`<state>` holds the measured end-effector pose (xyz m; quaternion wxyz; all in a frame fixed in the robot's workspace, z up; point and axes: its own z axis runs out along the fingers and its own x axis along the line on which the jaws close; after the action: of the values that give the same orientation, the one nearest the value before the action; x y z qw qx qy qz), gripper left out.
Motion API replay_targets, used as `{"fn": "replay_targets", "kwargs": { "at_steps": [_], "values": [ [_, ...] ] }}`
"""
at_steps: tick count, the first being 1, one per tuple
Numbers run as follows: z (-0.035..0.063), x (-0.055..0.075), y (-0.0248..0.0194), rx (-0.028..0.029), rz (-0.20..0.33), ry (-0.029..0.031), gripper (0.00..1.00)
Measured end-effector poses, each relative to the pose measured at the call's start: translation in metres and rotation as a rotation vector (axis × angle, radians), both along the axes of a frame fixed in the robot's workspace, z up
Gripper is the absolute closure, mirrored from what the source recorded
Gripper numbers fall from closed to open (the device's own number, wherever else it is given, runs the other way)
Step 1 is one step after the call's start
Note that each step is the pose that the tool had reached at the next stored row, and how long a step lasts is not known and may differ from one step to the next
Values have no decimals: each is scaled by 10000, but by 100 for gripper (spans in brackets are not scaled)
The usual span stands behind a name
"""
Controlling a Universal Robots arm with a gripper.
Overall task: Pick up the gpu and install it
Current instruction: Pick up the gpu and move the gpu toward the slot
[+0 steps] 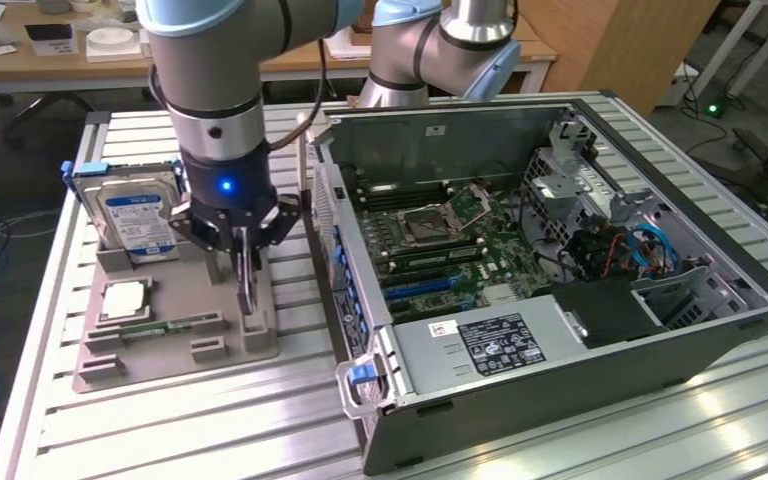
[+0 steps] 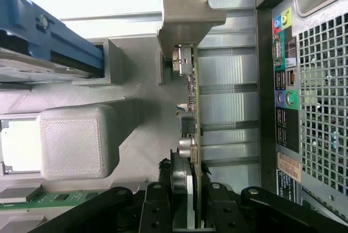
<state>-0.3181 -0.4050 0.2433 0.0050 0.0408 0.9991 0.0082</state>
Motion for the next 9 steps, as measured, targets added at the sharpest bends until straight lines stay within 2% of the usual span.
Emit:
{"fn": "replay_targets", "kwargs": {
  "at_steps": [5,9],
  "values": [
    [86,0,0,0,1,0,71],
    [95,0,0,1,1,-1,71]
  ]
}}
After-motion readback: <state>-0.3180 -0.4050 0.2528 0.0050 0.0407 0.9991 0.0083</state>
